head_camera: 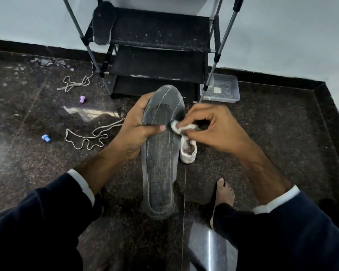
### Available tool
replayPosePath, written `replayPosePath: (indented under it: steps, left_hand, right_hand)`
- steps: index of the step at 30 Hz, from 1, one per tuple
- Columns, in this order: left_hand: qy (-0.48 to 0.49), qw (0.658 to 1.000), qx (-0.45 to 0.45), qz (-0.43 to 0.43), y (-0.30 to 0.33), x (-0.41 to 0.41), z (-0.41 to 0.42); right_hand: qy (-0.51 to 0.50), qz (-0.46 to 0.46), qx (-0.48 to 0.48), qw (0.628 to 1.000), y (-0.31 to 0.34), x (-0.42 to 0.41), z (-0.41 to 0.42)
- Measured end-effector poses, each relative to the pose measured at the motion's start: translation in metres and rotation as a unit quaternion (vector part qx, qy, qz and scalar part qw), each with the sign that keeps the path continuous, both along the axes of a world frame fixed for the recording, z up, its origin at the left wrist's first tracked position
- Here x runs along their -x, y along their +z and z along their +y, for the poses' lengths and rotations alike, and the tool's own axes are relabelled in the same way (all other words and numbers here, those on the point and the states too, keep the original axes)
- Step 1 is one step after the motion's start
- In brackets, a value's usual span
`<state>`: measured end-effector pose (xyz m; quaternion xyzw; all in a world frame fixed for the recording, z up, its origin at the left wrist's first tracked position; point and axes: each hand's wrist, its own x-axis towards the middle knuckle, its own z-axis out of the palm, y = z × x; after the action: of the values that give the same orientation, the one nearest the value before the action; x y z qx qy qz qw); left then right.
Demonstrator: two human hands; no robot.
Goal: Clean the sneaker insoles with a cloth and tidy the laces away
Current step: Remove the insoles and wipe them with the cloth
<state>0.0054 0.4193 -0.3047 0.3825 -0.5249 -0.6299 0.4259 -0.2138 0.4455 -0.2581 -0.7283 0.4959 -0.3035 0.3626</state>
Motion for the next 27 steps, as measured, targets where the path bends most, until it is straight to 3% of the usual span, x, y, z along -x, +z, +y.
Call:
replayPosePath:
  steps: [3,5,11,14,17,24,27]
  left_hand:
    - [-0.007,1.0,0.002,-0.006,0.0,0.002,0.001]
    - [-0.007,1.0,0.005,-0.008,0.001,0.001,0.001]
    - [0.02,0.999,0.008,-0.026,0.003,-0.001,0.001]
    - [0.016,1.0,-0.006,-0.021,0.005,0.001,0.0]
    - [0.016,0.999,-0.028,-0.016,0.007,0.002,0.001]
    - [-0.004,0.997,-0.081,0.003,0.005,0.004,0.002]
    - [-0.027,0.992,-0.111,0.056,0.008,0.003,0.003]
  right_hand:
    - [-0.07,0.006,0.095,0.993,0.0,-0.005,0.0]
    - [-0.053,0.048,0.121,0.99,-0.005,-0.012,0.001]
    - [0.059,0.106,0.001,0.993,-0.006,-0.012,0.0]
    - [-0.004,0.021,-0.05,0.999,0.001,0.001,0.002]
    - [-0.101,-0.076,-0.013,0.992,-0.002,0.007,-0.002]
    - [-0.132,-0.12,-0.039,0.983,-0.013,-0.012,-0.007]
    - [-0.214,-0.214,-0.047,0.952,-0.012,-0.008,-0.011]
